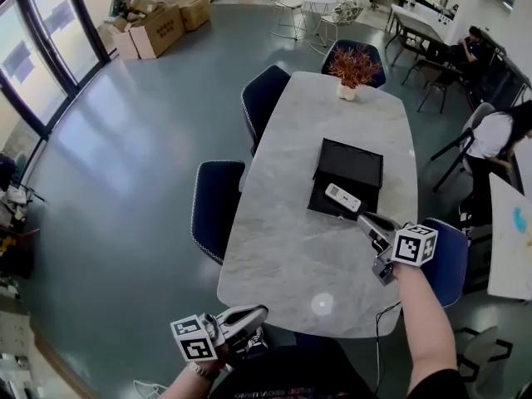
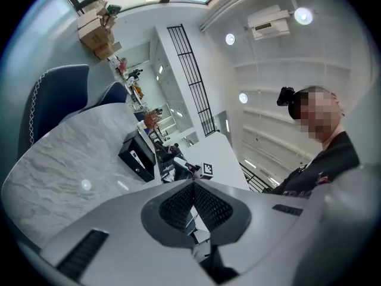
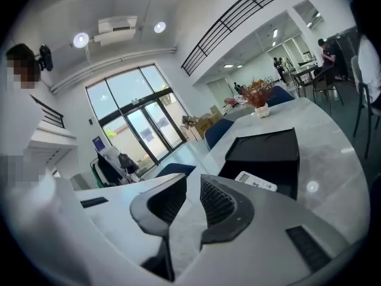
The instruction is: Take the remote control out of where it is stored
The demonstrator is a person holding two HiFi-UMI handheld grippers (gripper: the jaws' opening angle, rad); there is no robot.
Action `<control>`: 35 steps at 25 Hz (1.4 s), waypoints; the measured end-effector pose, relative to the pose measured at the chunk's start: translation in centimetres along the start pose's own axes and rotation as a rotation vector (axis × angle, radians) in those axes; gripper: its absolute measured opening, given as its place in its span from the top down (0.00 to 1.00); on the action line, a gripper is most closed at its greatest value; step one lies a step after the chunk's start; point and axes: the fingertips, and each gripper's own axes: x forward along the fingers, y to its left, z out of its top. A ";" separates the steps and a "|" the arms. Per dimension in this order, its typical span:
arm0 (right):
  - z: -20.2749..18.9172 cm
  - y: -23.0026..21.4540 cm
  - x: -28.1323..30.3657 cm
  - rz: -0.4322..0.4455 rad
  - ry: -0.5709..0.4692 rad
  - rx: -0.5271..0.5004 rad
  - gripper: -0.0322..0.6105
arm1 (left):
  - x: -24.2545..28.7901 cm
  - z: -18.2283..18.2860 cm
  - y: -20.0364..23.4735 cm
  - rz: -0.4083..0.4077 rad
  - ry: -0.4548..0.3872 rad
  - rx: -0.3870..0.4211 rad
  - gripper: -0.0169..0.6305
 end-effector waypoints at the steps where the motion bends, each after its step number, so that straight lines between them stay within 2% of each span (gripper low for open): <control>1: 0.4 -1.4 0.8 -0.038 0.050 -0.032 0.86 | 0.2 0.1 0.2 0.014 -0.007 -0.003 0.97; 4: 0.7 -5.8 3.3 -0.123 0.191 -0.115 0.84 | 0.7 0.3 0.7 0.051 -0.022 -0.011 0.96; 9: 0.3 -12.4 6.5 -0.210 0.405 -0.265 0.76 | 1.4 0.5 1.9 0.108 -0.053 -0.028 0.97; 15: -0.9 -15.6 9.1 -0.246 0.622 -0.433 0.75 | 1.8 0.0 2.8 0.154 -0.071 -0.060 0.97; 22: -2.5 -17.0 10.5 -0.205 0.758 -0.462 0.72 | 3.0 -1.0 3.7 0.169 -0.082 -0.092 0.97; 27: -3.0 -17.8 11.4 -0.214 0.811 -0.456 0.72 | 3.4 -1.5 4.1 0.174 -0.080 -0.105 0.96; 32: -3.3 -18.4 12.1 -0.217 0.856 -0.501 0.72 | 3.3 -2.0 4.3 0.183 -0.082 -0.118 0.97; 35: -3.6 -18.1 12.3 -0.200 0.872 -0.481 0.71 | 3.3 -2.2 4.3 0.185 -0.081 -0.124 0.96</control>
